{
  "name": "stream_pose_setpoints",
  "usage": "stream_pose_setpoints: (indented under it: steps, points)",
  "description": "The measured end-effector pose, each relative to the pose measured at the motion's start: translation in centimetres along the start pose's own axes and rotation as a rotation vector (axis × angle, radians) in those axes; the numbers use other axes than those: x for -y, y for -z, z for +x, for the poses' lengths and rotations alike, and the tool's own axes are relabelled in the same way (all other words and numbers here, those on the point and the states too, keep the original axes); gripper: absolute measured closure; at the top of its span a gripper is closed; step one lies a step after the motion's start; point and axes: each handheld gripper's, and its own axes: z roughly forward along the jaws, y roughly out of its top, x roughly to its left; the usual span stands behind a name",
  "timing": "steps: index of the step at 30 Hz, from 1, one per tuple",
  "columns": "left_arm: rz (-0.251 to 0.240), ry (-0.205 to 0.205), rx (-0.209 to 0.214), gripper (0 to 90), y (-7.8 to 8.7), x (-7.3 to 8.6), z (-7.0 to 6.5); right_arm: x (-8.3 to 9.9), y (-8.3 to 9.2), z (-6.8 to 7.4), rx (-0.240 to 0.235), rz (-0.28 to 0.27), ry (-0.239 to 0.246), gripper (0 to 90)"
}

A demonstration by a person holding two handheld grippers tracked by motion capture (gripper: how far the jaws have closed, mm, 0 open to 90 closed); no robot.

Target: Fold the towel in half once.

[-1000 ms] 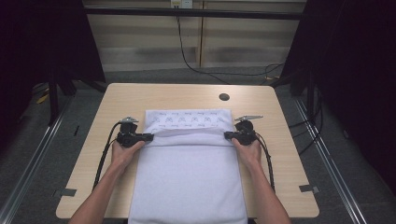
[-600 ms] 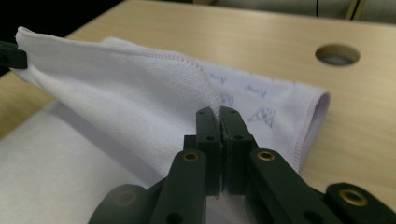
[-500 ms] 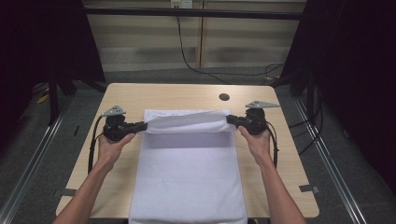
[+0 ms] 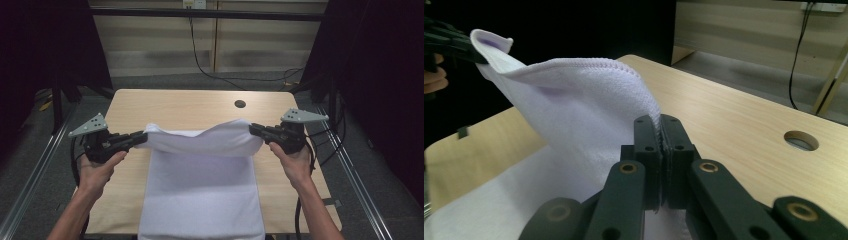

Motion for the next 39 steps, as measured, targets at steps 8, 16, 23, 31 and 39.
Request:
stream_pose_setpoints:
  steps: [8,16,23,31,39]
  points:
    - [0.106,0.037,0.016,84.5,1.0,6.6,-1.6,5.4,1.4,2.4,-0.048,0.062,-0.006,88.0]
    - [0.172,0.022,0.040,83.6,1.7,10.1,-3.6,10.4,3.0,4.8,-0.072,0.111,-0.046,86.3]
    - [0.244,0.016,0.061,83.3,1.6,12.7,-5.2,15.7,3.4,5.9,-0.089,0.191,-0.117,86.1]
    - [0.257,0.040,0.115,75.8,2.3,13.9,-6.0,17.0,5.4,7.3,-0.110,0.211,-0.114,78.5]
    - [0.182,0.082,0.127,63.4,4.3,13.1,-6.3,17.1,6.9,7.6,-0.112,0.186,-0.117,72.3]
